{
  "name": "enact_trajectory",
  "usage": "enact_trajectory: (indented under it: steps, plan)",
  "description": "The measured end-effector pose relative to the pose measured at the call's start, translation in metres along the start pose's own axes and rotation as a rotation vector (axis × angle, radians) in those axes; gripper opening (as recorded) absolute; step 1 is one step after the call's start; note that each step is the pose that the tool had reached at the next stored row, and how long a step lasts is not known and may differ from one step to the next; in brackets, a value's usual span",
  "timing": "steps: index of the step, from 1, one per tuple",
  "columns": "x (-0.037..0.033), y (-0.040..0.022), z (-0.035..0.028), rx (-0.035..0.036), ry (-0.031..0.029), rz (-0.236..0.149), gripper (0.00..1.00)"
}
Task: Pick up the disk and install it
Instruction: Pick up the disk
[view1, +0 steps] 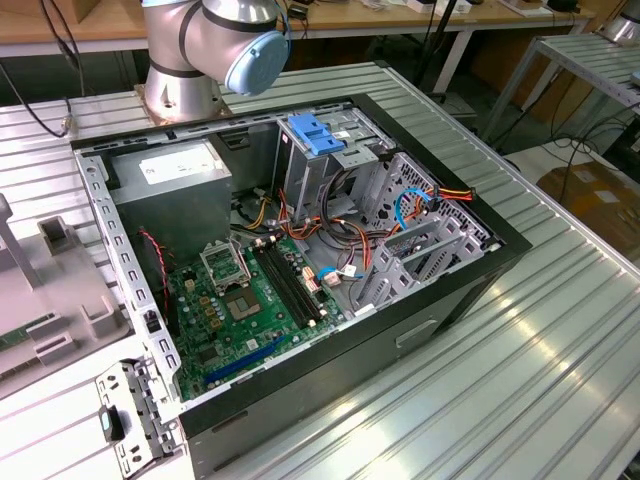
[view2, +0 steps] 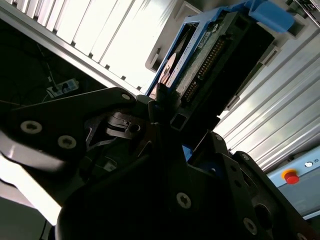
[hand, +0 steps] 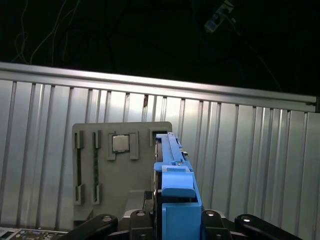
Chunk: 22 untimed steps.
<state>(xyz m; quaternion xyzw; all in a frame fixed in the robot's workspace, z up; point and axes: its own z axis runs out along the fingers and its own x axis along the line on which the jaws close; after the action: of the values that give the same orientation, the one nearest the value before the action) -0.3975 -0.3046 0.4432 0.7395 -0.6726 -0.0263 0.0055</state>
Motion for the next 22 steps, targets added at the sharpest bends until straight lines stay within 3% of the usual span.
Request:
enact_trajectory:
  steps: [22]
  plan:
    - [-0.0016, 0.0011, -0.0281, 0.0000, 0.0000, 0.000, 0.36]
